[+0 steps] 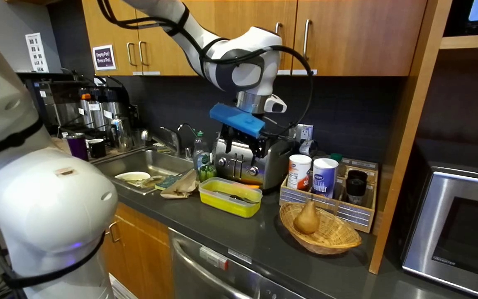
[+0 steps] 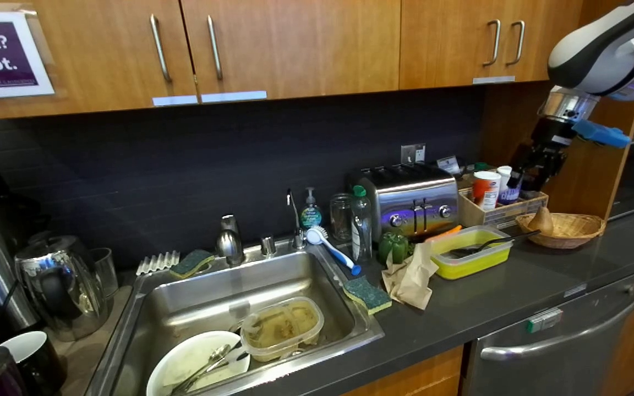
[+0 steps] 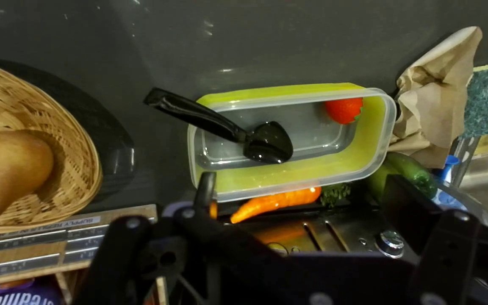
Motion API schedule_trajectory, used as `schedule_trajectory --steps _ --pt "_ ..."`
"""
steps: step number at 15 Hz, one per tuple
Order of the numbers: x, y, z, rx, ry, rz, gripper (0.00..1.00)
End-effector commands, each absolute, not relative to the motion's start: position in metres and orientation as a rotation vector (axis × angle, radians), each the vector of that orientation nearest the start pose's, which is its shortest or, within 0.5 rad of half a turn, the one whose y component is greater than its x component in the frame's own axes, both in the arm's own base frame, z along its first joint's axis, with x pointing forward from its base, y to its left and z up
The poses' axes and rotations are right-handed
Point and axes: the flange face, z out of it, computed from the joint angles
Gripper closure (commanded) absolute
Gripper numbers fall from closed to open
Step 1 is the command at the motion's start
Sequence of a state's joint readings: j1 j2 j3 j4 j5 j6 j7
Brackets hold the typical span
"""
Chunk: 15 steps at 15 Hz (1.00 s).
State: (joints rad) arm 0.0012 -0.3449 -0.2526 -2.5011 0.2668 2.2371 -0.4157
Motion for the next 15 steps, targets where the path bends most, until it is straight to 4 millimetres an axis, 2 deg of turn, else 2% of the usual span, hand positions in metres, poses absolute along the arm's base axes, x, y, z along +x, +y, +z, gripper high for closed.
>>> schedule_trajectory --steps 1,8,15 --pt "0.424 -0.121 0.401 -2.809 -0.064 -0.220 0.00" --pt "0.425 -0.135 0.379 -2.687 -0.189 -0.273 0.00" --pt "0.432 -0.149 0.350 -2.661 -0.109 -0.205 0.00"
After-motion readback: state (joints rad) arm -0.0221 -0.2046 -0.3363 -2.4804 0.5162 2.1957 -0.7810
